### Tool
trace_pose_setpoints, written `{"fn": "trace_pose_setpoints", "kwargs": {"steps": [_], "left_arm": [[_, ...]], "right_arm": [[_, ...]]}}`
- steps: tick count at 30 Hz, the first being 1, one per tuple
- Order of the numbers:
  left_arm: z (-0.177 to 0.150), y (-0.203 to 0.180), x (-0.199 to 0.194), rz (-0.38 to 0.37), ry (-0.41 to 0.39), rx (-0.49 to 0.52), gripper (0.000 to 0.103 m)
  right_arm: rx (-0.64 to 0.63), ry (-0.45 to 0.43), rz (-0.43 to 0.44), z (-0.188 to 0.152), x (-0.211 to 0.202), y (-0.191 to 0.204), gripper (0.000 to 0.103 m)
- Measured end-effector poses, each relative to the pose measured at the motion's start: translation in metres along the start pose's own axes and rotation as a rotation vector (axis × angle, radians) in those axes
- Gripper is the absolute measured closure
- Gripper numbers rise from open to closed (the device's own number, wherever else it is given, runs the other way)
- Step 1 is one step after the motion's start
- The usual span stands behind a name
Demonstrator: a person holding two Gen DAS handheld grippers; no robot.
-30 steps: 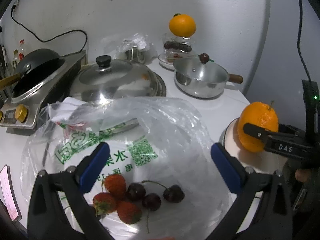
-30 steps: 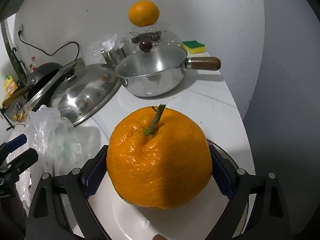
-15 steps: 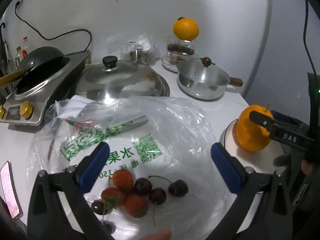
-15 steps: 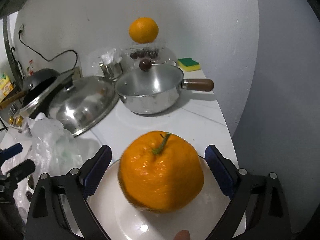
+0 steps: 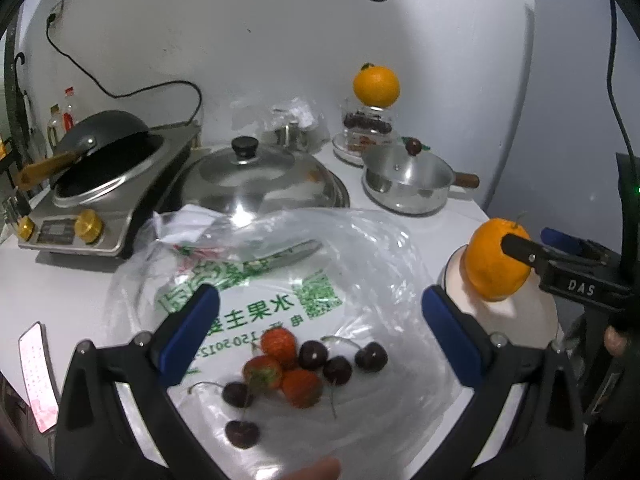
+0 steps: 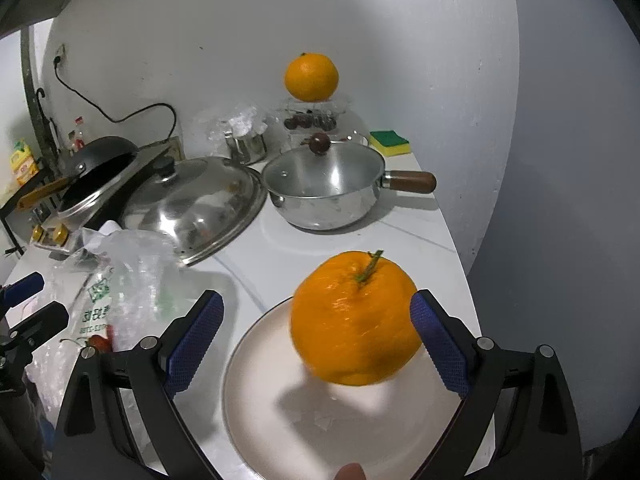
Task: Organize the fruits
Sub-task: 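Lower the orange onto the white plate and open the right gripper, then move the right gripper back over the strawberries in the bag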
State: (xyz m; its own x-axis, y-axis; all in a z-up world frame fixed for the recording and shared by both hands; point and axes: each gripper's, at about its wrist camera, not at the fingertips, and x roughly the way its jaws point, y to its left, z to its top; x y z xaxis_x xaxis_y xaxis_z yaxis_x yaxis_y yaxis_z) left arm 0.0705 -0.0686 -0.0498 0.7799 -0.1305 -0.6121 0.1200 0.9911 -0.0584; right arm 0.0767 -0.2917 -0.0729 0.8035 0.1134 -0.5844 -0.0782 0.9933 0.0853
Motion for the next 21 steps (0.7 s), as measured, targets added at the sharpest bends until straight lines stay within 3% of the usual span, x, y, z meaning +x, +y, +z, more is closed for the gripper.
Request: {"fn": "trace_pose_setpoints", "kwargs": {"steps": [14,21], "left_arm": [[-0.014,0.027,-0.042,0.021,-0.046,-0.017,0.001],[-0.024,0.046,-0.057,0.04,-0.056,-0.032,0.001]], "right_arm": [[-0.036,-0.018,0.063,-0.006,-0.029,0.039,0.007],[-0.051,-0.008,0.111,-0.008,-0.032,0.061,0.022]]}}
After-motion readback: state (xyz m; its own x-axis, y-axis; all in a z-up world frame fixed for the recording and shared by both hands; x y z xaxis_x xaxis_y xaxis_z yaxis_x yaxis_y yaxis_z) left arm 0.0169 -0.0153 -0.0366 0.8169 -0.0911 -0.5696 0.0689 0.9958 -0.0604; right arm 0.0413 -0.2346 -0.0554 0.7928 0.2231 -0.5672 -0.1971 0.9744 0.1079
